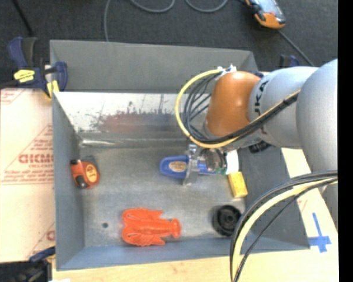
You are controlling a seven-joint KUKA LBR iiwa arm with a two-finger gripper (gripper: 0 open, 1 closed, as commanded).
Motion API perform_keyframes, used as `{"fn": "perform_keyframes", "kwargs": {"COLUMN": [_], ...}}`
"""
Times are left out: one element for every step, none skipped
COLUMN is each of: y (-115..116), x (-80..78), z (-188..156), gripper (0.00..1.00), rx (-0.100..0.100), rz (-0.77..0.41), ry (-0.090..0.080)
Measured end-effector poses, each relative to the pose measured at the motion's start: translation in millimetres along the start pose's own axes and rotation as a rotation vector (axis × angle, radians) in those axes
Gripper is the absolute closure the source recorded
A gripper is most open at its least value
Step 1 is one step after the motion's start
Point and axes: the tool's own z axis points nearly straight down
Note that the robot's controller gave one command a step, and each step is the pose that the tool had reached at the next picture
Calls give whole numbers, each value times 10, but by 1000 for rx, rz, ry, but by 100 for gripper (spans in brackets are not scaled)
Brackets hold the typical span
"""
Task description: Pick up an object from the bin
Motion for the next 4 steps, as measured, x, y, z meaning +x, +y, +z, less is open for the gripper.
{"fn": "perform_keyframes", "kwargs": {"y": [-1, -3, -5, -5], "x": [11, 20, 2, -7], "z": [-40, -190, -371, -468], "gripper": [100, 100, 100, 100], "rx": [0, 0, 0, 0], "rz": [0, 0, 1, 1], "ry": [4, 9, 2, -3]}}
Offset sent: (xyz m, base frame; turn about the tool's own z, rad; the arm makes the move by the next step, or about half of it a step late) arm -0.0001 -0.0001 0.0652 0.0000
